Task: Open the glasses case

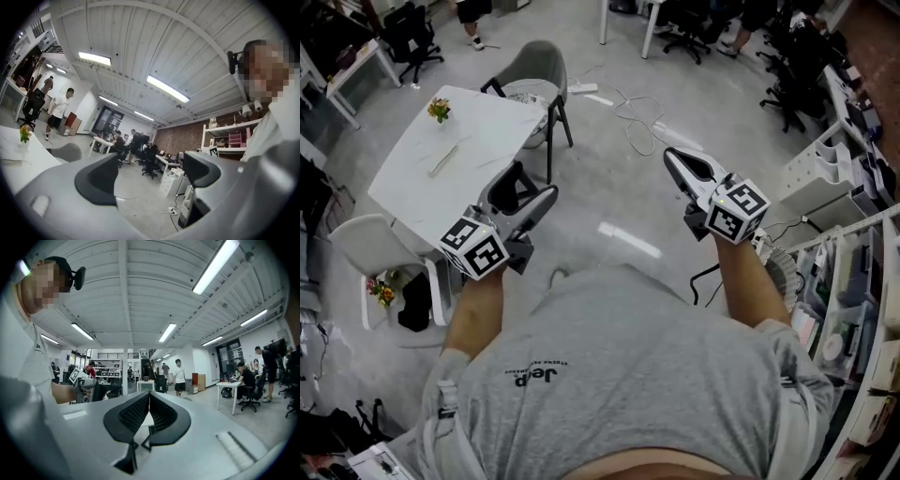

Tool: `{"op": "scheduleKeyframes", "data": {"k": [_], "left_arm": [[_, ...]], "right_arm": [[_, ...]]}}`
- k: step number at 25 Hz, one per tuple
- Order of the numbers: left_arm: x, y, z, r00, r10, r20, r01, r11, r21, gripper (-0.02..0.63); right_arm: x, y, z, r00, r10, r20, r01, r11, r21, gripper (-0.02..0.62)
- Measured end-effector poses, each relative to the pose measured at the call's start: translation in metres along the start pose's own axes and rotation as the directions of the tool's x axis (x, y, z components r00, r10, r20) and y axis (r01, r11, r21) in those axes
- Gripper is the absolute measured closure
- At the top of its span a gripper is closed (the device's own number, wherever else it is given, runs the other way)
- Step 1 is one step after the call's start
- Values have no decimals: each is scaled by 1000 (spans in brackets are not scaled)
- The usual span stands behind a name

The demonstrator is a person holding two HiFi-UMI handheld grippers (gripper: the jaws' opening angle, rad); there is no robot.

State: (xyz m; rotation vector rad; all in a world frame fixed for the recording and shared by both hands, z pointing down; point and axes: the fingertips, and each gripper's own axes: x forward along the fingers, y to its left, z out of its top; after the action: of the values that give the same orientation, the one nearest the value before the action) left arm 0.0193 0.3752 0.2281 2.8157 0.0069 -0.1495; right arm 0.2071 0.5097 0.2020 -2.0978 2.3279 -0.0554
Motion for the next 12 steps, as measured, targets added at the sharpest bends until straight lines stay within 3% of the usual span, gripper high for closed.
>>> {"op": "scheduleKeyframes", "data": {"k": [6, 12], "left_arm": [[12, 112, 58, 999, -34, -21, 35, 997, 73, 137], [30, 190, 85, 998, -60, -12, 61, 996, 61, 137]], "right_arm": [[122, -11, 28, 999, -13, 52, 15, 999, -30, 592], [204, -35, 26, 999, -20, 31, 21, 1000, -20, 591]]}}
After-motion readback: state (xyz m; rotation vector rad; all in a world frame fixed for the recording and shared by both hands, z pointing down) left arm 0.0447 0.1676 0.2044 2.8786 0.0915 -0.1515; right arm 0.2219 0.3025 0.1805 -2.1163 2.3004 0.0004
